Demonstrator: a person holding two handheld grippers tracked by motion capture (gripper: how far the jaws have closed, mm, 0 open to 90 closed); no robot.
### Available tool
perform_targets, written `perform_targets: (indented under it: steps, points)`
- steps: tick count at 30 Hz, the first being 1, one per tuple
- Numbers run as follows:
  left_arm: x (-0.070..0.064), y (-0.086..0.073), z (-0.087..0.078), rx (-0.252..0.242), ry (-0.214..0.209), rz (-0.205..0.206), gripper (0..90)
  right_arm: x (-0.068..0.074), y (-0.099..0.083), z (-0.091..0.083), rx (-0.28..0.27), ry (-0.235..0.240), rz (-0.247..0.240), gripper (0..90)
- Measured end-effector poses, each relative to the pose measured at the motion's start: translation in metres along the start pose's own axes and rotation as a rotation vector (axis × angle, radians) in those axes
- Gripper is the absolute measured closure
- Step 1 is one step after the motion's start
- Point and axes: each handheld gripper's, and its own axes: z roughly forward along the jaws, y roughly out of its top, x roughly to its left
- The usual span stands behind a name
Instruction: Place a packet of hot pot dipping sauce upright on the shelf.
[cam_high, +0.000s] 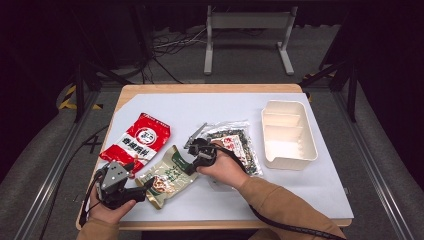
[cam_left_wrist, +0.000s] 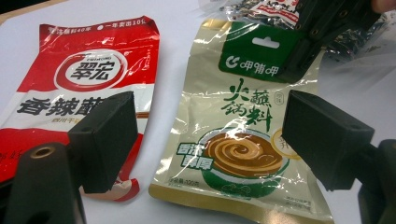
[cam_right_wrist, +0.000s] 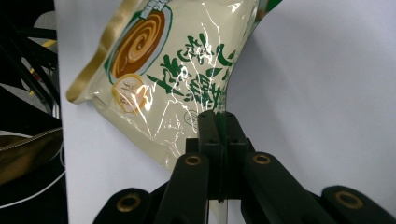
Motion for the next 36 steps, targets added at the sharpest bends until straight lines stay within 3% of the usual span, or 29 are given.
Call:
perform_targets:
  steps: [9,20,29,36]
  points:
    - [0.0,0.0,0.0,-0.004,0.005,-0.004,18.7,0.013,0.009,-0.02,-0.062,0.056,0.018,89.6]
    - [0.0,0.001,-0.001,-0.017,0.007,-0.011,18.8,0.034,0.02,-0.048,-0.121,0.066,-0.06,89.7]
    - [0.002,0.001,-0.001,-0.015,0.02,-0.013,18.8,0.051,0.025,-0.075,-0.139,-0.015,-0.152,89.8]
    - [0.002,0.001,0.0,-0.014,0.021,-0.025,18.8,0.056,0.025,-0.092,-0.137,-0.065,-0.175,89.8]
